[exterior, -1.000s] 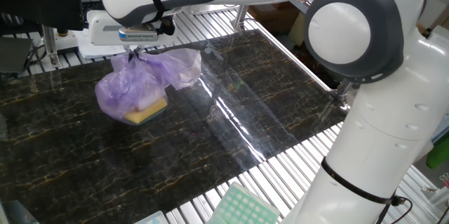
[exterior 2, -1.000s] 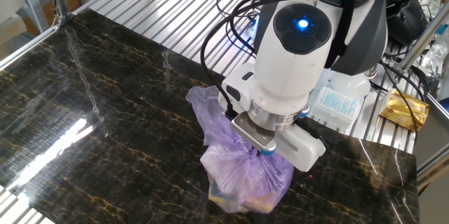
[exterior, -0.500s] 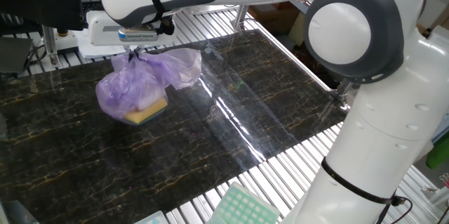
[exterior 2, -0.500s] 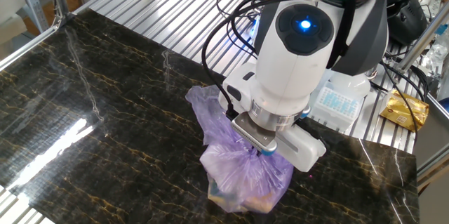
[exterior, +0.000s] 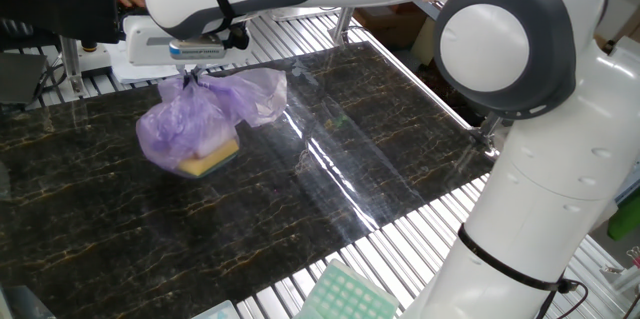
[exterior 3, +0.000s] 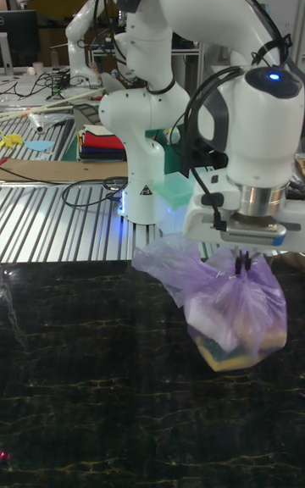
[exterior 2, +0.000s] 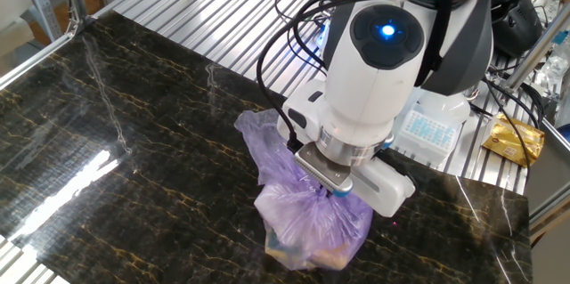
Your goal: Pick up a bag of things
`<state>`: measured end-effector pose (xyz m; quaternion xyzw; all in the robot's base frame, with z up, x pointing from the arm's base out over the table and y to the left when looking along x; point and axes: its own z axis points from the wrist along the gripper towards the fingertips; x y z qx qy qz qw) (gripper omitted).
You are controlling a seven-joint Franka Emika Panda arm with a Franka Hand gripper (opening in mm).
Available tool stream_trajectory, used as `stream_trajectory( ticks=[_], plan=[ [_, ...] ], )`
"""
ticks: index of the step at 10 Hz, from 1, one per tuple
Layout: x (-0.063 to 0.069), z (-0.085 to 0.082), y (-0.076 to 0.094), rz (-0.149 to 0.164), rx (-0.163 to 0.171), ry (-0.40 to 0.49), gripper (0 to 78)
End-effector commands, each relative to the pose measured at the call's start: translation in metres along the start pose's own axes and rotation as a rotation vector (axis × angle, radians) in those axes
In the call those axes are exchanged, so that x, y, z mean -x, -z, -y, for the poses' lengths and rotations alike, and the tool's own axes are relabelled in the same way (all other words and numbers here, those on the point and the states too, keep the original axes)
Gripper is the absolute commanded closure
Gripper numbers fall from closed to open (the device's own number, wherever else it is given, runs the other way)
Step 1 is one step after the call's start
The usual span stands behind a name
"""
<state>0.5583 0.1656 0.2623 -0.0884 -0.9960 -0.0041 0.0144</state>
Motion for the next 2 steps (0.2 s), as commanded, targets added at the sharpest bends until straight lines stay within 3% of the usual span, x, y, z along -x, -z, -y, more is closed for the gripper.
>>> stream_trajectory(
  ticks=[1, 2],
  plan=[
    [0.0007, -0.0003, 0.0017, 0.004, 0.000, -0.001, 76.0],
    [0.0007, -0.0003, 0.0017, 0.004, 0.001, 0.000, 76.0]
  ],
)
